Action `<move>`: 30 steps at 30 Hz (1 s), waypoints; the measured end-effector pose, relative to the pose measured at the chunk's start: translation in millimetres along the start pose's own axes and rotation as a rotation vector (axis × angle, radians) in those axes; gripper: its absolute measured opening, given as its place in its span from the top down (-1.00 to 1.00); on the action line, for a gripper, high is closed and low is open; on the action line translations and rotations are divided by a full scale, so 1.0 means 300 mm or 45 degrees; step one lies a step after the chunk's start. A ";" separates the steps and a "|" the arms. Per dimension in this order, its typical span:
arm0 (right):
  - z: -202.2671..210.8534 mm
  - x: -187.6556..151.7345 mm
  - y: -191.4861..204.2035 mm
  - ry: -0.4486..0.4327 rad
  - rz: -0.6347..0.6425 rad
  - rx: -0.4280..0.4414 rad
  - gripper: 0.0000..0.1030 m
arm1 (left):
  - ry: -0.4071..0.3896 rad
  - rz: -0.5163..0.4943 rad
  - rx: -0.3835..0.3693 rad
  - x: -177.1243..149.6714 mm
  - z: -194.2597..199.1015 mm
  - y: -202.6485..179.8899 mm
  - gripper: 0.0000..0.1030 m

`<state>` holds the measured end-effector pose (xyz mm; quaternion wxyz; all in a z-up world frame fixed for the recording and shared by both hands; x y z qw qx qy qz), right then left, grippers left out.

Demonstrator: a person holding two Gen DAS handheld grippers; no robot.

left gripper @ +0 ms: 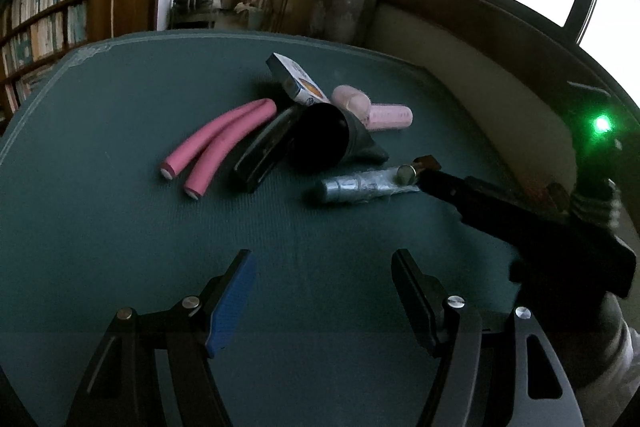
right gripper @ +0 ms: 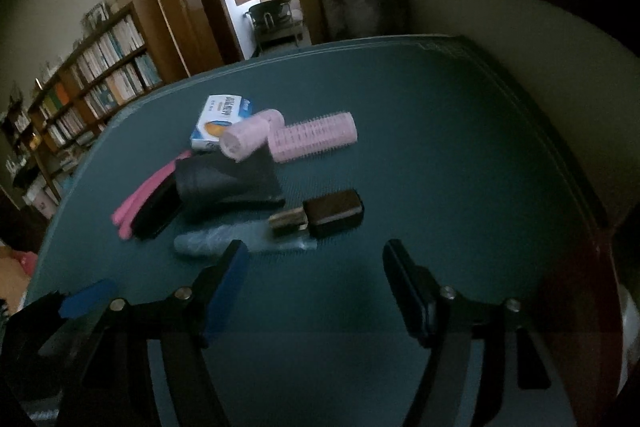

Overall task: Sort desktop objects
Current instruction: 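Return both tools from the box to the table, then grasp the silver tube with the left tool while the right tool grasps the black perfume bottle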

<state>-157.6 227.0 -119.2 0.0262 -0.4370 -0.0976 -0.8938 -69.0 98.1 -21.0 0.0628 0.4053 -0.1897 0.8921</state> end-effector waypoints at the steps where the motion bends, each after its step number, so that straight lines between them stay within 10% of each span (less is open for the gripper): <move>1: -0.013 0.004 0.000 0.003 0.010 0.002 -0.47 | 0.002 0.004 0.001 -0.002 -0.003 0.003 -0.38; 30: 0.091 -0.056 -0.064 0.021 -0.041 -0.025 -0.26 | 0.034 -0.061 0.041 0.010 -0.062 -0.010 -0.38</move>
Point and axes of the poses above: each gripper's, at about its wrist camera, not at the fingertips, and z roughly against the way its jaws point, y to its left, x to its top, the point moved 8 cm from there along -z, roughly the way its jaws point, and after that the axes turned 10 degrees about -y, right-handed, at the moved point
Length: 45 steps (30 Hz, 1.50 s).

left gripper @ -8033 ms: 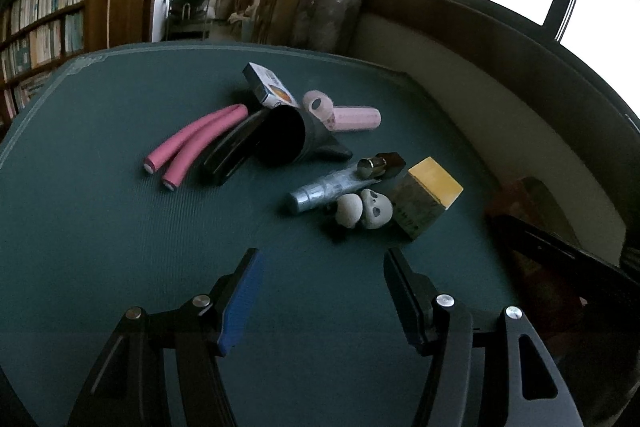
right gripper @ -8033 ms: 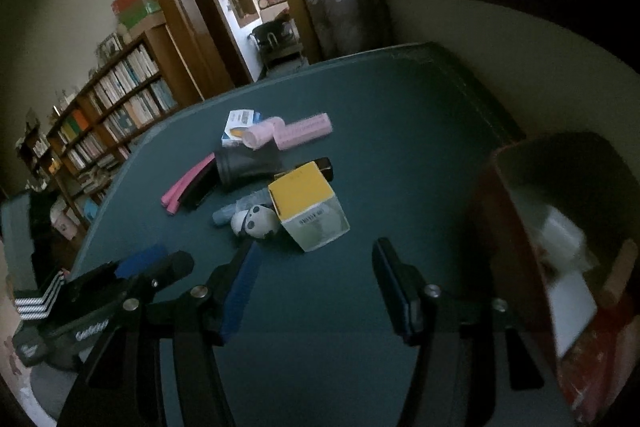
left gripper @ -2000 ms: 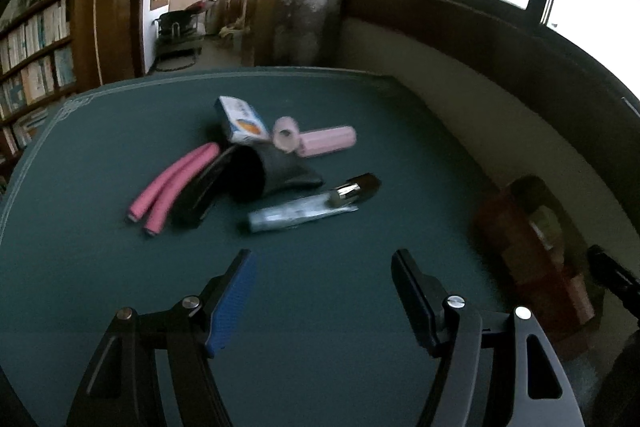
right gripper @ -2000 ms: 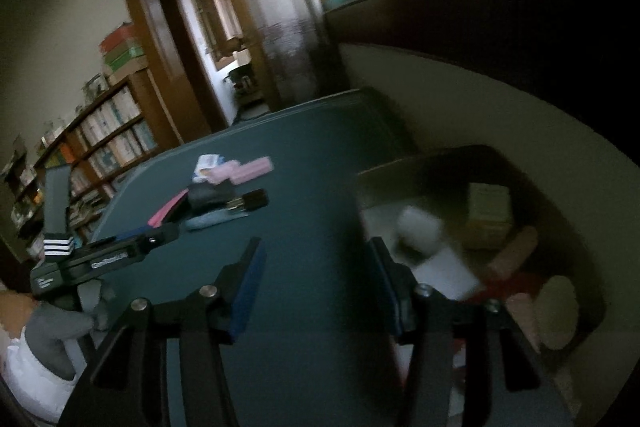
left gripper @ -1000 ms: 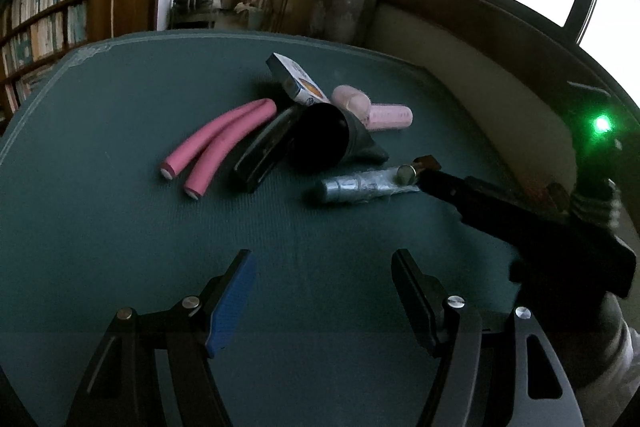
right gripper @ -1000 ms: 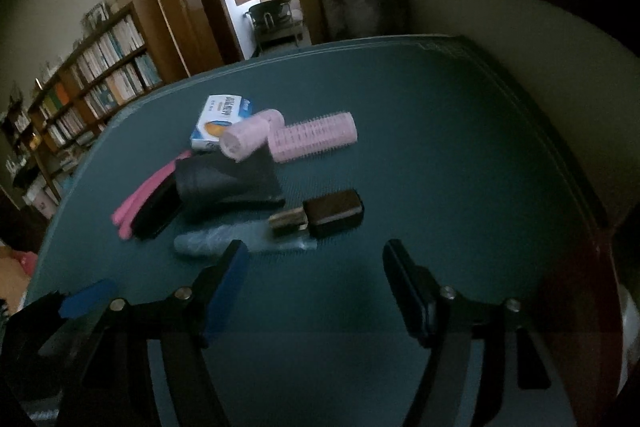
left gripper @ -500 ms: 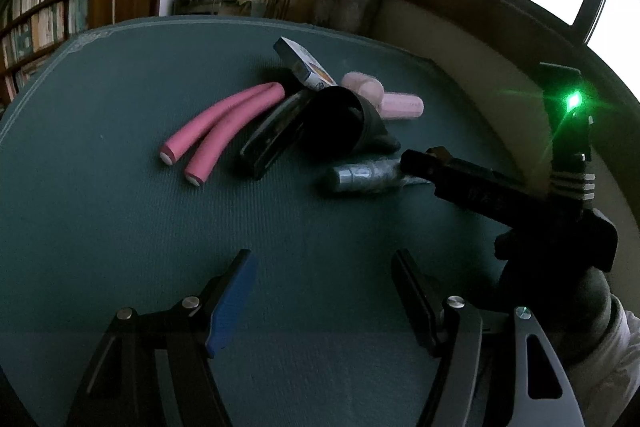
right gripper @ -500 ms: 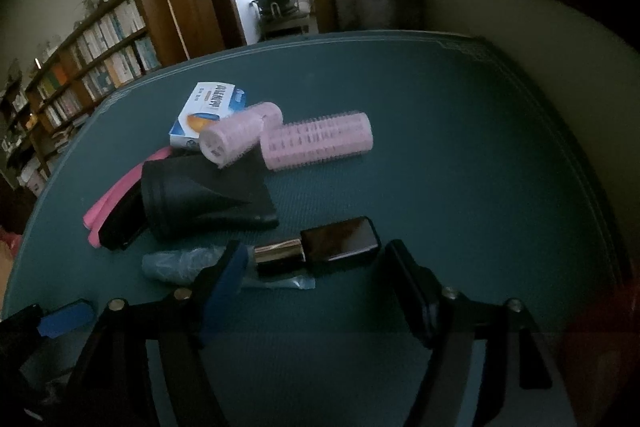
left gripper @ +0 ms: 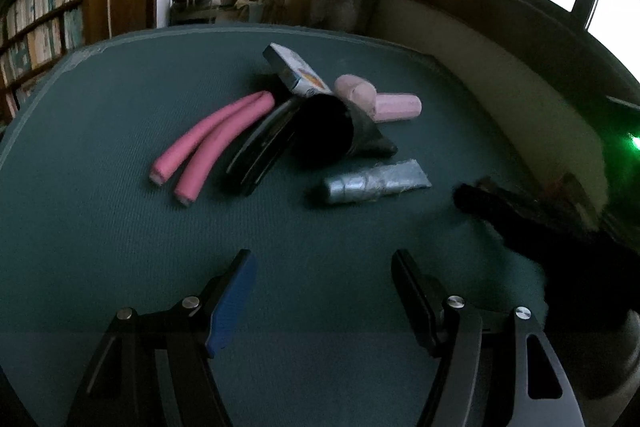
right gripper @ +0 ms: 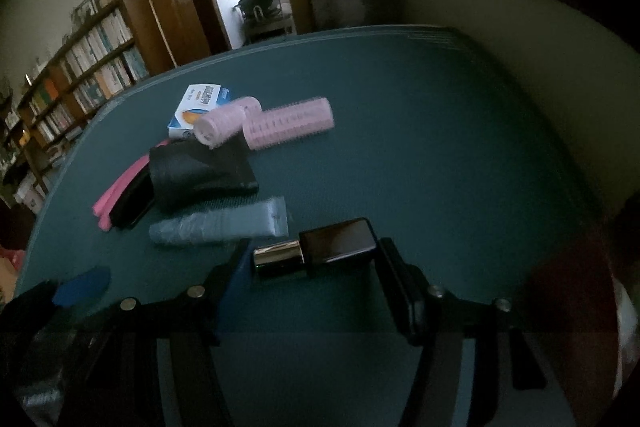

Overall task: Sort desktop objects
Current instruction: 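Grasp the silver tube with the left tool while the right tool grasps the black perfume bottle, then carry the silver tube and black bottle over the cardboard box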

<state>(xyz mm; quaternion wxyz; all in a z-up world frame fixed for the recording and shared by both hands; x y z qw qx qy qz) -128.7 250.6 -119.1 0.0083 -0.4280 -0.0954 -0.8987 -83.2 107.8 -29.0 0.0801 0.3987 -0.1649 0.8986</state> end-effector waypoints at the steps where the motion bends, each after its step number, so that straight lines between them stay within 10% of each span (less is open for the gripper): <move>1: 0.024 -0.007 -0.002 -0.008 -0.008 0.008 -0.26 | -0.001 -0.010 0.002 0.007 -0.004 -0.003 -0.38; 19: 0.253 -0.079 -0.024 -0.112 -0.018 0.124 -0.27 | 0.034 -0.282 -0.035 0.081 -0.202 -0.129 -0.38; 24: 0.279 -0.080 -0.049 -0.130 -0.049 0.136 -0.27 | 0.091 -0.366 -0.178 0.018 -0.168 -0.231 -0.38; 30: 0.325 -0.079 -0.072 -0.161 -0.060 0.137 -0.27 | 0.067 -0.427 -0.095 0.026 -0.199 -0.235 -0.38; 35: 0.347 -0.079 -0.088 -0.182 -0.054 0.120 -0.27 | 0.059 -0.437 -0.064 0.057 -0.230 -0.238 0.51; 45: 0.396 -0.066 -0.110 -0.225 -0.079 0.117 -0.27 | 0.005 -0.304 -0.050 0.052 -0.173 -0.254 0.54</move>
Point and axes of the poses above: each gripper's, at about its wrist camera, not at the fingertips, and z roughly against the way its jaws point, y to its left, x to its top, the point moved 8 cm from there along -z, roughly the way its jaws point, and after that the axes turned 10 degrees about -y, right-handed, at the moved point
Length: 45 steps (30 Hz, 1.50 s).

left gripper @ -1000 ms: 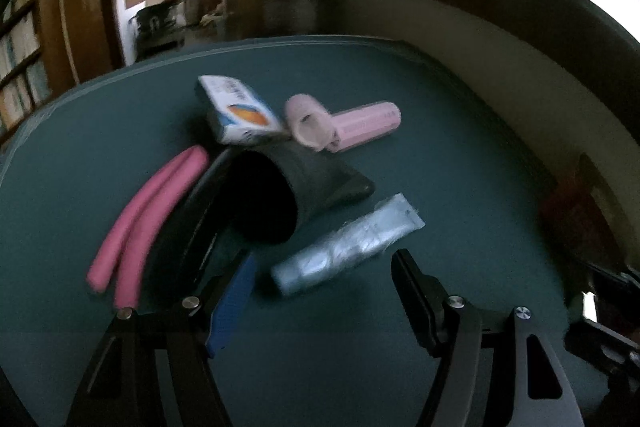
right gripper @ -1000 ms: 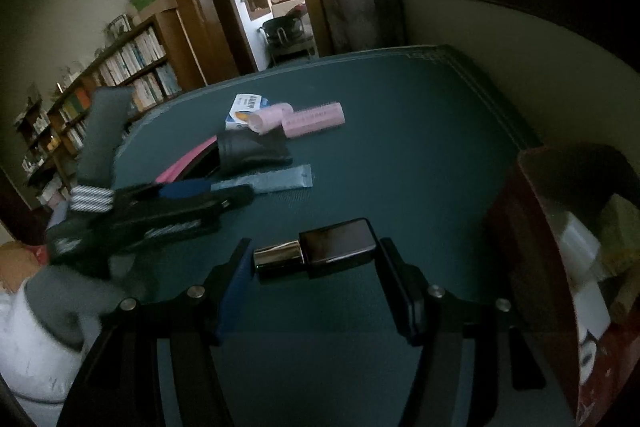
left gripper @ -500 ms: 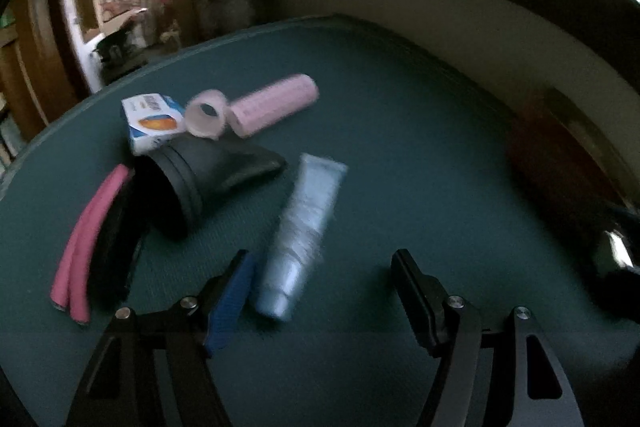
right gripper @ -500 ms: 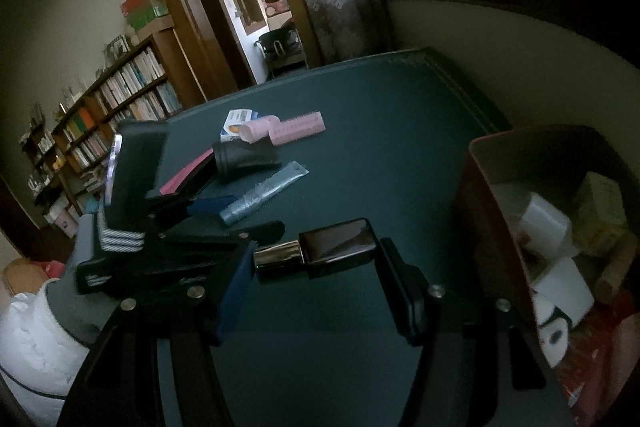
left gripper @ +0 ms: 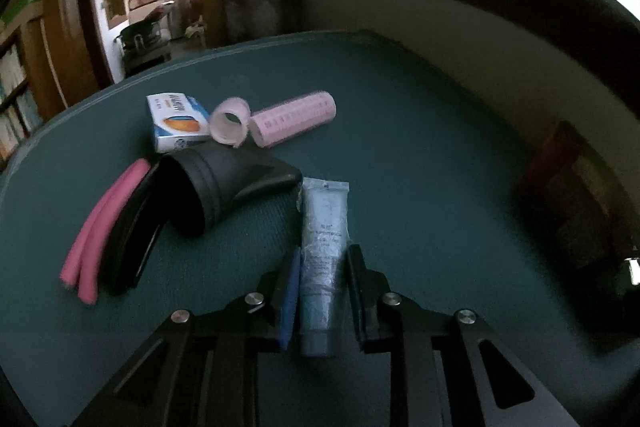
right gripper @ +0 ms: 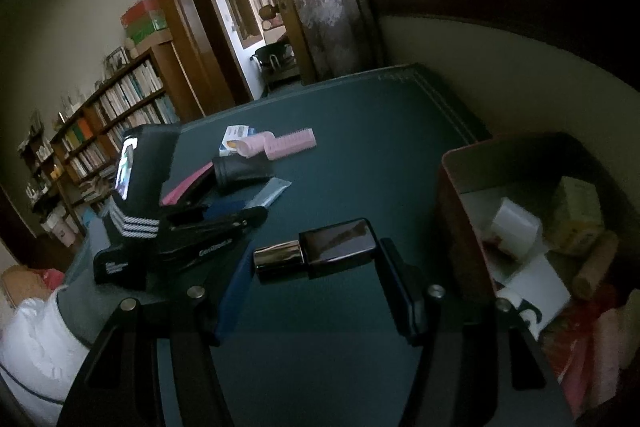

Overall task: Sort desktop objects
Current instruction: 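Carry the silver tube and black bottle over the cardboard box, then open the left tool to drop the tube while the right tool drops the bottle into the box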

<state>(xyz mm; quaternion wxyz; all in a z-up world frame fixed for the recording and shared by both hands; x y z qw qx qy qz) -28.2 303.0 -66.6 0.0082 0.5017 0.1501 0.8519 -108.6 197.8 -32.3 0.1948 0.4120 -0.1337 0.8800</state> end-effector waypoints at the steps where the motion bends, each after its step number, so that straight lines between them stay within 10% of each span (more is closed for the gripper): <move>1: 0.005 0.002 -0.004 -0.003 -0.004 -0.002 -0.27 | -0.014 0.016 -0.005 0.004 0.021 0.008 0.54; 17: 0.201 0.026 -0.202 -0.103 -0.073 -0.140 -0.27 | -0.137 -0.028 -0.186 0.104 0.215 -0.299 0.54; 45: 0.426 -0.017 -0.548 -0.135 -0.149 -0.364 -0.27 | -0.080 -0.241 -0.482 0.115 0.162 -0.875 0.54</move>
Point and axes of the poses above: each gripper's, at about its wrist camera, not at the fingertips, and z roughly against the way its jaws point, y to its left, x to its top, the point moved 8 cm from there along -z, roughly the way its jaws point, and after that the axes turned 10 degrees about -y, right-handed, at the moved point
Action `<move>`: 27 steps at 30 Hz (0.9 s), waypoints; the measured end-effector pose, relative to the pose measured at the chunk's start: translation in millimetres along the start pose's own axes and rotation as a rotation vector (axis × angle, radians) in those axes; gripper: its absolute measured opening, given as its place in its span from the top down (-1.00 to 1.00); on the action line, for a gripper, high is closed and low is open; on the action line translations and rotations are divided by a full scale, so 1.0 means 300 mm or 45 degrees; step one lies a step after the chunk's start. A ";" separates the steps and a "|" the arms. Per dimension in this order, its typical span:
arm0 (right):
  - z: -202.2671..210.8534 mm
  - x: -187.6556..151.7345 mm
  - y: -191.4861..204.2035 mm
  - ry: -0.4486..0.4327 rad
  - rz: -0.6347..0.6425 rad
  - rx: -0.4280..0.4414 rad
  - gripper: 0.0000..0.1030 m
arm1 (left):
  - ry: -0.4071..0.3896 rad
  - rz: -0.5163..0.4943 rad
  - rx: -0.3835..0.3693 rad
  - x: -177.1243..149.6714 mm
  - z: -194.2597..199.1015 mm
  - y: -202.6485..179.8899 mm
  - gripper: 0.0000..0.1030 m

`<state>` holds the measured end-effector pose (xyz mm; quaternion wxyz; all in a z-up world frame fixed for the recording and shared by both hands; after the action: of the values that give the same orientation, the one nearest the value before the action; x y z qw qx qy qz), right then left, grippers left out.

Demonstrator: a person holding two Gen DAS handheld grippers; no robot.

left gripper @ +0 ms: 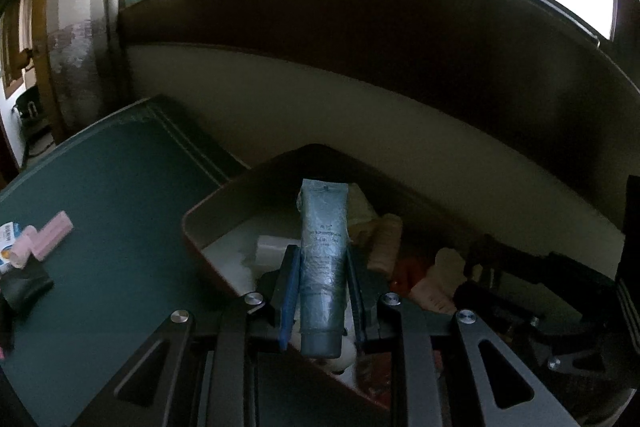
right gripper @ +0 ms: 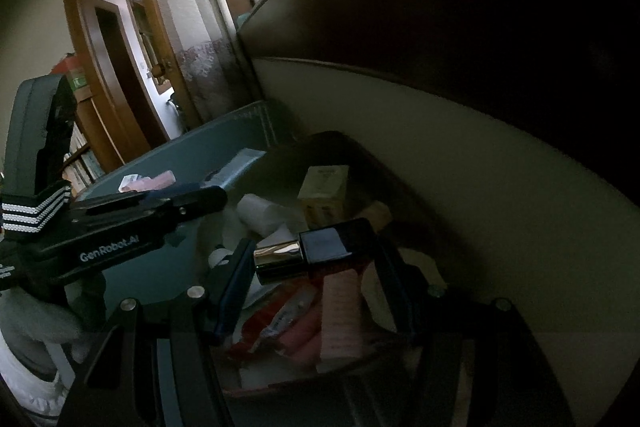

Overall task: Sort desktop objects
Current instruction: 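Open the left tool to drop the tube while the right tool drops the bottle into the box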

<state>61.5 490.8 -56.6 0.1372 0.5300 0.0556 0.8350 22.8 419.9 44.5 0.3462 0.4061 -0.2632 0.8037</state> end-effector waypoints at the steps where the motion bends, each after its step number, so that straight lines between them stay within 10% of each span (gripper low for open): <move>1: -0.003 -0.002 -0.002 0.004 -0.001 0.001 -0.27 | 0.006 -0.001 -0.003 -0.002 -0.009 -0.005 0.54; 10: -0.012 -0.011 -0.022 0.023 -0.025 -0.016 -0.30 | 0.022 0.037 0.004 0.004 -0.005 0.024 0.50; 14: -0.010 -0.009 -0.015 0.015 -0.018 -0.019 -0.30 | -0.005 0.051 0.018 0.002 0.023 0.025 0.01; 27: 0.000 -0.001 0.044 0.002 0.000 0.001 -0.30 | -0.031 0.130 0.067 -0.022 0.105 0.111 0.01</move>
<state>59.3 478.2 -53.7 0.1369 0.5294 0.0560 0.8354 14.8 374.8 50.9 0.2905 0.4108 -0.2666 0.8221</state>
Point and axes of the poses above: each gripper's, at about its wrist camera, not at the fingertips, and z roughly against the way its jaws point, y to its left, x to its top, the point moved 8 cm from there along -z, roughly the way its jaws point, and after that the axes turned 10 degrees about -y, right-handed, at the moved point
